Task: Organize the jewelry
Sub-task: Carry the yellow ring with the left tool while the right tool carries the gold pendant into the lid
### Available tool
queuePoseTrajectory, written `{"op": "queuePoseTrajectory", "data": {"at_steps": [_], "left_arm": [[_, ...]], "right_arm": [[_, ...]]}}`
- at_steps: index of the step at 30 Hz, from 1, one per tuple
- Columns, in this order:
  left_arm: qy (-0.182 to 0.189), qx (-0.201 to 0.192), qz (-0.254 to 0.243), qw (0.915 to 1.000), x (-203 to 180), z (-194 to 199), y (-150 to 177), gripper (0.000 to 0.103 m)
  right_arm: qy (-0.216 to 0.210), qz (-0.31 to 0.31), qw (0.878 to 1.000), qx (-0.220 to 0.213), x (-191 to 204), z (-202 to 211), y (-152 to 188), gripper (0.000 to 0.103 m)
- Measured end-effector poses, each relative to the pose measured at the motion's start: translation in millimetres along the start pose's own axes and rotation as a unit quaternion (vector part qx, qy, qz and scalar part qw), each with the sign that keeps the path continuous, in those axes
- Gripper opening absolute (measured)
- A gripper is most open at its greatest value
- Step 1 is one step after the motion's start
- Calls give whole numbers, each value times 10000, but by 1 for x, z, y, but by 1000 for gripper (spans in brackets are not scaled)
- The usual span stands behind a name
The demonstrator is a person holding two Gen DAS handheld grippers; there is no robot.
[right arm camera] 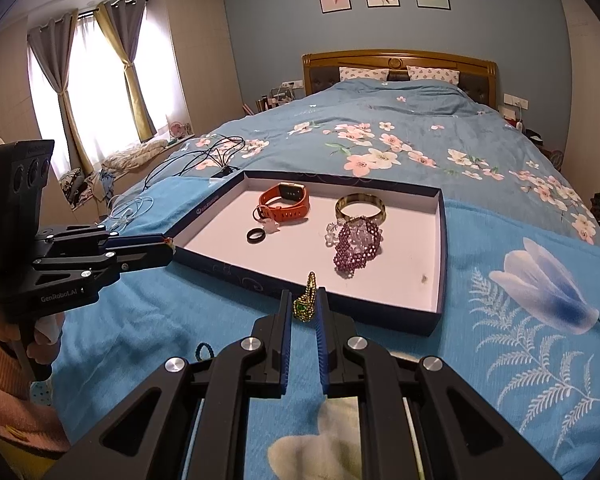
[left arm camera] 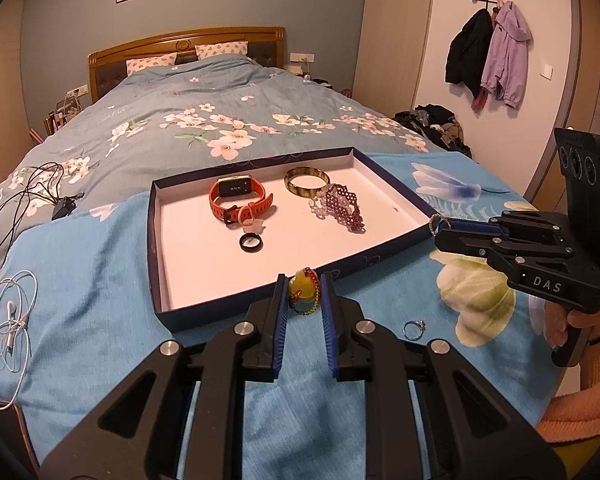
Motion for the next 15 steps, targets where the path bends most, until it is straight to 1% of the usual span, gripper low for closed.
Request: {"op": "queuePoseTrajectory", "data": {"at_steps": [7,15], "left_arm": [[-28,-37,10,10000,1,-2,-8,16],[-31,-60,2,10000,1,-4,-14,16]], "right_arm": [[35,59,10000,-43,-1,-2,-9,10],[-19,46,10000,-47,-4,-4,-15,10]]}}
Point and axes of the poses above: each gripper's, at about its wrist camera, not at the fingertips, and z roughly against the way its jaws point, x to its left, y to its underside, the point moved 4 cm from there along -z, roughly the way its jaws point, and after that the axes turned 11 degrees about x, right-handed, at the moved point
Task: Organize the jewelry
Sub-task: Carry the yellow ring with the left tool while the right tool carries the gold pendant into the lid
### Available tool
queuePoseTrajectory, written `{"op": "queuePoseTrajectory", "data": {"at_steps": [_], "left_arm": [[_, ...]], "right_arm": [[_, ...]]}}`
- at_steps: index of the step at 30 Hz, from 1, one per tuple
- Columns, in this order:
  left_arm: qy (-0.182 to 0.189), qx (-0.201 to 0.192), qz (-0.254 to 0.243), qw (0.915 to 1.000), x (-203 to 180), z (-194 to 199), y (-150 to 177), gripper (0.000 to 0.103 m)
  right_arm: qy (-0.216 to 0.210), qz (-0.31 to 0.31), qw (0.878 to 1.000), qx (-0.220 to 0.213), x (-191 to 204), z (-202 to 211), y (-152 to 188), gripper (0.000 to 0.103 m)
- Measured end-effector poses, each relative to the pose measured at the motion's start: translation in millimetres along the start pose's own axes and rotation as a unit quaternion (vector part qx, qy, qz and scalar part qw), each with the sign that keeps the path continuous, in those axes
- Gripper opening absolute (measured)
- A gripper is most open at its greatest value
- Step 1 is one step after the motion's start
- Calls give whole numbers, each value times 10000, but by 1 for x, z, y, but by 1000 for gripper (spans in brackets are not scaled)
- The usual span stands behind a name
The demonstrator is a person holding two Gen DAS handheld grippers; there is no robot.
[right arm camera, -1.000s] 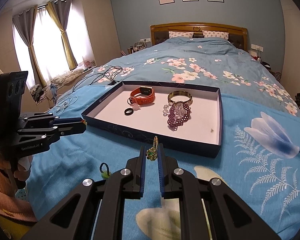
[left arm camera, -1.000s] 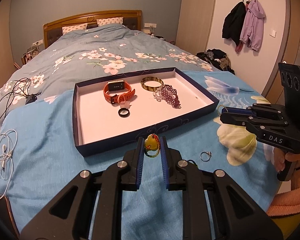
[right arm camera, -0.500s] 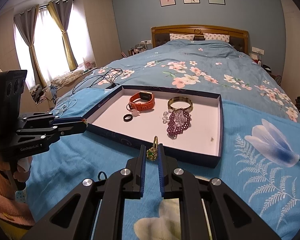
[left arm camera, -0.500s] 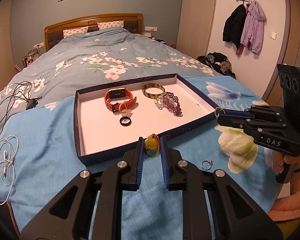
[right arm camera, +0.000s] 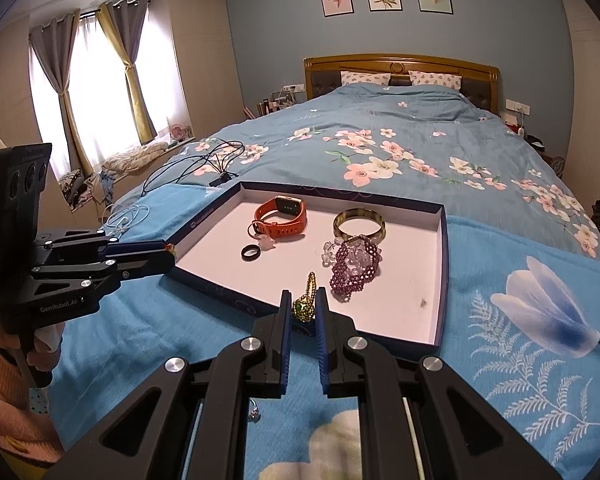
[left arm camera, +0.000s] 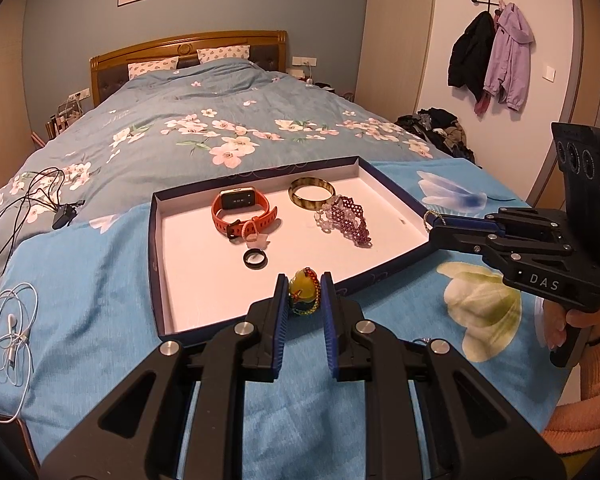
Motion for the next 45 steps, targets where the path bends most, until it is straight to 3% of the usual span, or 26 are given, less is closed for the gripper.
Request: {"op": "queuePoseTrajectory", "data": {"at_steps": [18,45], "left_arm": [[126,85,157,9998,10,-17,-18,16],[-91,220,213,9995,21,-48,-36,16]], "right_arm": [[-51,-96,9999,54,-10,-20,-18,10],[1,-84,9995,292,-17,-47,-31,10]]}}
Point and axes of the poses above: each gripper's, at about its wrist camera, not at the fingertips, and z roughly against the way its jaws point, x to its left, y to its underside, the point moved 4 cm from there along -z, roughly the way its jaws point, and after that the axes turned 11 degrees about x, right-handed, at the moved point
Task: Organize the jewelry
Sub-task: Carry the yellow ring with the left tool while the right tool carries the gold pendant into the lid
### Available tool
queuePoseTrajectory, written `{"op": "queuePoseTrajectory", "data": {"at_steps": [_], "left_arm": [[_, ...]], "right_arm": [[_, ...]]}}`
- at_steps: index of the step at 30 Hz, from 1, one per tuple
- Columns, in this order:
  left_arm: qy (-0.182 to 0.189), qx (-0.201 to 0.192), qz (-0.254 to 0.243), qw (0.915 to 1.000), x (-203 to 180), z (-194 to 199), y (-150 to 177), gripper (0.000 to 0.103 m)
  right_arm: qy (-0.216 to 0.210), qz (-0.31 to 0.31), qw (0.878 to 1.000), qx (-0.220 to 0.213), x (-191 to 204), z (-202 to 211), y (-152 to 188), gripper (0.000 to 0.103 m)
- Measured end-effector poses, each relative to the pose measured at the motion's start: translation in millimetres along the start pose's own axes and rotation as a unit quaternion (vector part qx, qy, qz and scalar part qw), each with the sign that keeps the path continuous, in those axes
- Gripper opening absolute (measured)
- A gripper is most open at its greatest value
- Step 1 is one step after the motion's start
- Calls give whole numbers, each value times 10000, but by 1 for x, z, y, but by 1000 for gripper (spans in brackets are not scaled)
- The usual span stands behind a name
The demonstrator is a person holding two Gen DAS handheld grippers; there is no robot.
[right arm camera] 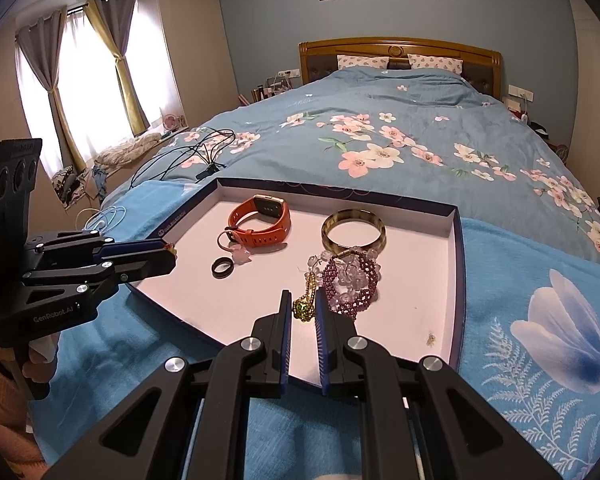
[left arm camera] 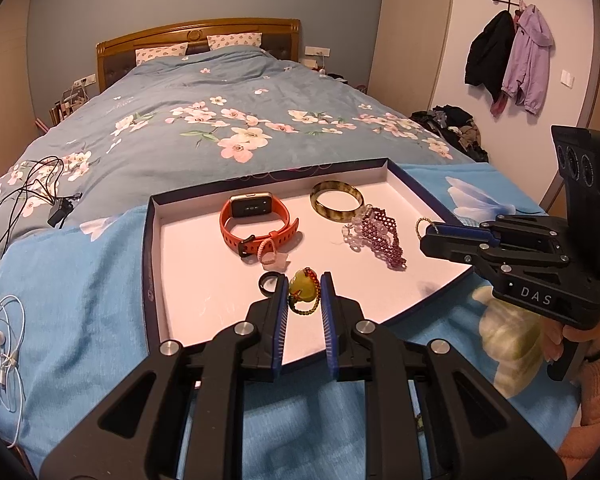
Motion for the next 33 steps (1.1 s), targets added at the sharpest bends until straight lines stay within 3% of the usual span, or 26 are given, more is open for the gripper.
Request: {"op": "queuePoseTrajectory", "data": {"at_steps": [33], "left_arm": [[-48,348,170,9992,12,-35,-10,16]], "right_arm": [[45,66,9994,348,-2,-30,-9,10]]}}
Point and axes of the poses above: each gripper's, at about its wrist camera, not at the fingertips, and z roughly against the way its jaws point, x to its left, y to its underside, the point moved 4 cm from there along -z, roughly the way its jaws point, and after that the axes turned 11 degrees about x, right-handed, at the moved point
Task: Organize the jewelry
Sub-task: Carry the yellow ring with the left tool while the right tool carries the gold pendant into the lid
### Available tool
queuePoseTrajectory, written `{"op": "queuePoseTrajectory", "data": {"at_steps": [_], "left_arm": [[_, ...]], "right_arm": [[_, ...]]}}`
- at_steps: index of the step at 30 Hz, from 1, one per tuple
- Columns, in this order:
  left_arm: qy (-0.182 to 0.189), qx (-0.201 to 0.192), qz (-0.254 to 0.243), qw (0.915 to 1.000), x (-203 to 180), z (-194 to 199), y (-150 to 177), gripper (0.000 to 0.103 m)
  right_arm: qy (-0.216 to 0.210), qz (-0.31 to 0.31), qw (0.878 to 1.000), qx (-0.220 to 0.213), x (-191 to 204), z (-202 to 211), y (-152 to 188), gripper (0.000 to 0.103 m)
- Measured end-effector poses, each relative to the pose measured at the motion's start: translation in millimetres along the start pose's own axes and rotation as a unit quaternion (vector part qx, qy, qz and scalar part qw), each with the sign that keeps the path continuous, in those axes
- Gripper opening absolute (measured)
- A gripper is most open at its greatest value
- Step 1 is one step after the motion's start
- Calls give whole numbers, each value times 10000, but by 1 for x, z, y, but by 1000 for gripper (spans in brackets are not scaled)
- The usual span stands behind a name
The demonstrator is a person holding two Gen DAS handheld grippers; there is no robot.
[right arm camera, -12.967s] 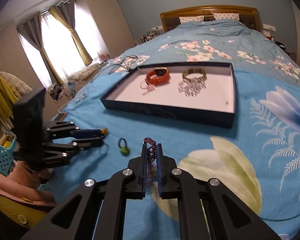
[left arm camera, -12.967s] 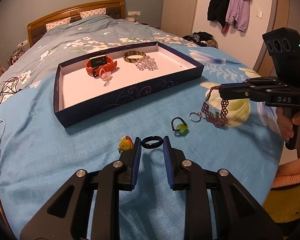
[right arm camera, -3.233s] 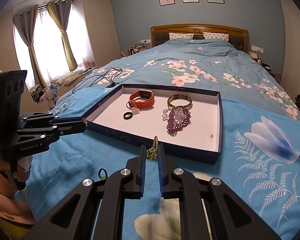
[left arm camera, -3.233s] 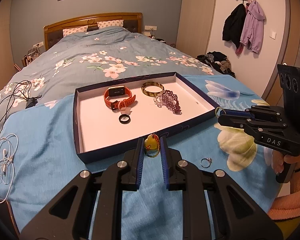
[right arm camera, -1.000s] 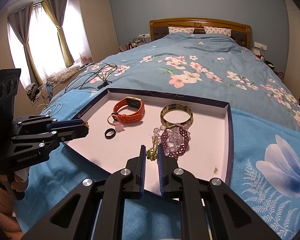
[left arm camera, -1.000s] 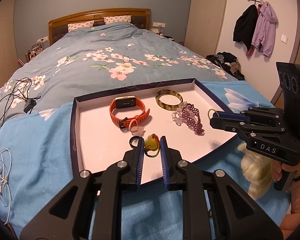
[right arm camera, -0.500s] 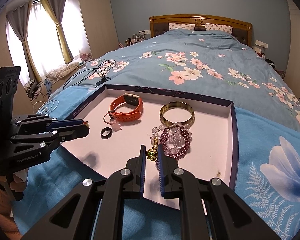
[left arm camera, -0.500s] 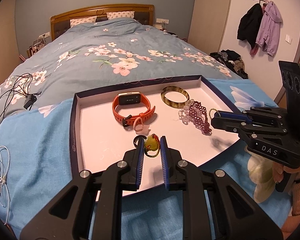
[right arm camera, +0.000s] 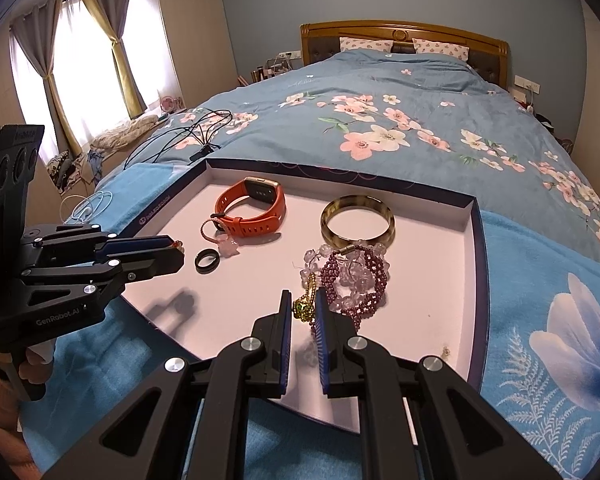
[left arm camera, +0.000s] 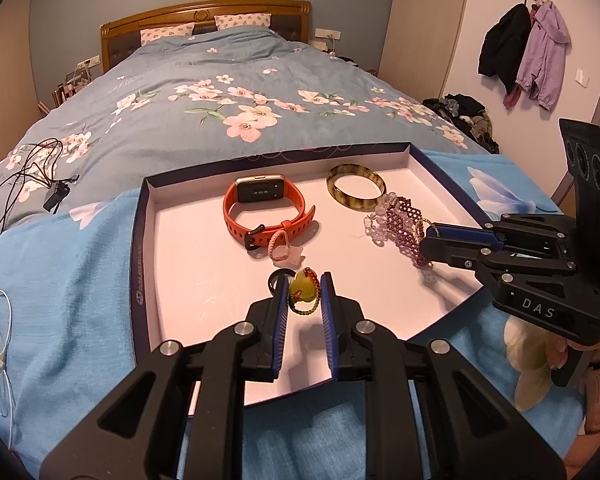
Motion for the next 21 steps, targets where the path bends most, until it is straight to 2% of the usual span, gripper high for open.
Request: {"op": "queuePoseTrajectory", "data": {"at_steps": [21], "left_arm": [[-54,205,107,9997,6,-20,-5,16]], "right_arm": [[80,33,9999,144,-1,-16,-5,10]]}}
Point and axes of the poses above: each gripper's, at about its wrist camera, not at the fingertips, and z roughly against the way its jaws point, x to its left, y to its underside, the point moved 4 cm from there along -z, roughly the way its jaws point, and after that the axes turned 11 degrees about x, right-handed, at the moved point
